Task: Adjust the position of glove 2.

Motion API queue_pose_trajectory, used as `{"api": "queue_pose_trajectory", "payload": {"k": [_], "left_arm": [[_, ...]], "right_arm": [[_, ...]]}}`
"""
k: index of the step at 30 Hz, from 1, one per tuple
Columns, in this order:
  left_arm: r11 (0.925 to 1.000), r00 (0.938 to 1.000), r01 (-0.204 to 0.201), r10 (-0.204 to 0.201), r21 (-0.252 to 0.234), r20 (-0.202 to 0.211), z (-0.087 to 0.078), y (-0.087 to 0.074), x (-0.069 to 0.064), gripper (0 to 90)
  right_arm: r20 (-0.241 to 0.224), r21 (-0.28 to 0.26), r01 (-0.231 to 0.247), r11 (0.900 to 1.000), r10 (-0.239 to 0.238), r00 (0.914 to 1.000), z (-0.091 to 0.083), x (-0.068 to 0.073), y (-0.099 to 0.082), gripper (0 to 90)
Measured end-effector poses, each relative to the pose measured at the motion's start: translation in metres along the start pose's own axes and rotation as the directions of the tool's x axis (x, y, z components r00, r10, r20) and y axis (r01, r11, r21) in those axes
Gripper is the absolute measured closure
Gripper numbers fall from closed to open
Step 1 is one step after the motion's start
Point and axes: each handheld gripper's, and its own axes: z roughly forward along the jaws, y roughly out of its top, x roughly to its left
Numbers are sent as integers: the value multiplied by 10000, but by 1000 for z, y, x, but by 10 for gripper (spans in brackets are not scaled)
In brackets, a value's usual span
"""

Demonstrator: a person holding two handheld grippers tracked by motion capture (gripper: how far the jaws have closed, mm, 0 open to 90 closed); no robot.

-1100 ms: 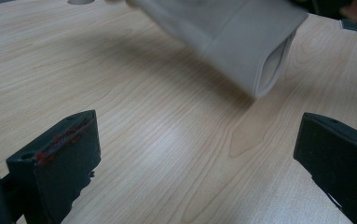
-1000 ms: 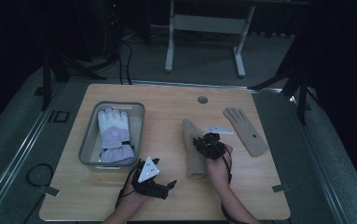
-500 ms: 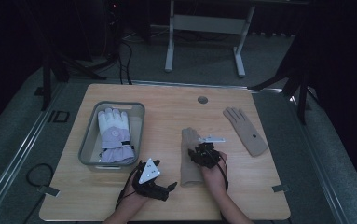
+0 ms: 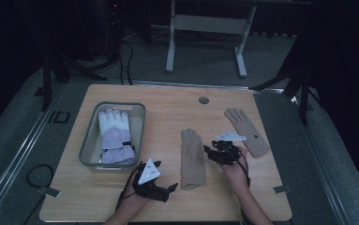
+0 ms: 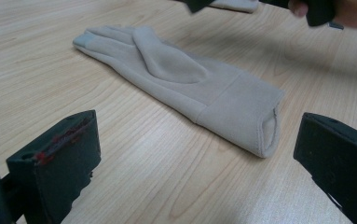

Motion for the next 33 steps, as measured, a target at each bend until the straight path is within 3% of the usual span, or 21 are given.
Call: {"api": "queue_pose_trajectory", "payload": {"k": [4,9,13,14,15,19,26,33], "left_arm": [[10000,10000,-13,13,21,23,1,0,-1,6],[10000,10000,21,-22,64,59,1,0,0,6],[10000,10000,-15,15,-4,81,1,1,-2,6],[10000,10000,-15,15,-4,81,1,1,-2,6],[10000,10000,-42,42,-21,72,0,1,-2,6],[10000,10000,2,-2,-45,74,-1,1,-2,6],[10000,9998,-11,12,-9,189,1,-1,-3,6],[10000,9996,-52,52,15,274,2,-1,-5,6]], "right_arm": [[477,-372,-183,9991,201,9987,-14,-33,-2,572],[1251,-658,-729,9952,807,9889,-28,-81,-7,583],[1740,-651,-934,9935,1035,9793,-28,-111,-9,582],[1740,-651,-934,9935,1035,9793,-28,-111,-9,582],[1933,-578,-994,9934,1088,9751,-26,-123,-9,582],[2046,-517,-998,9937,1083,9728,-20,-137,-8,581],[1955,-131,-671,9977,683,9783,-3,-156,-10,576],[1916,26,-937,9956,915,9772,7,-170,-10,556]]}}
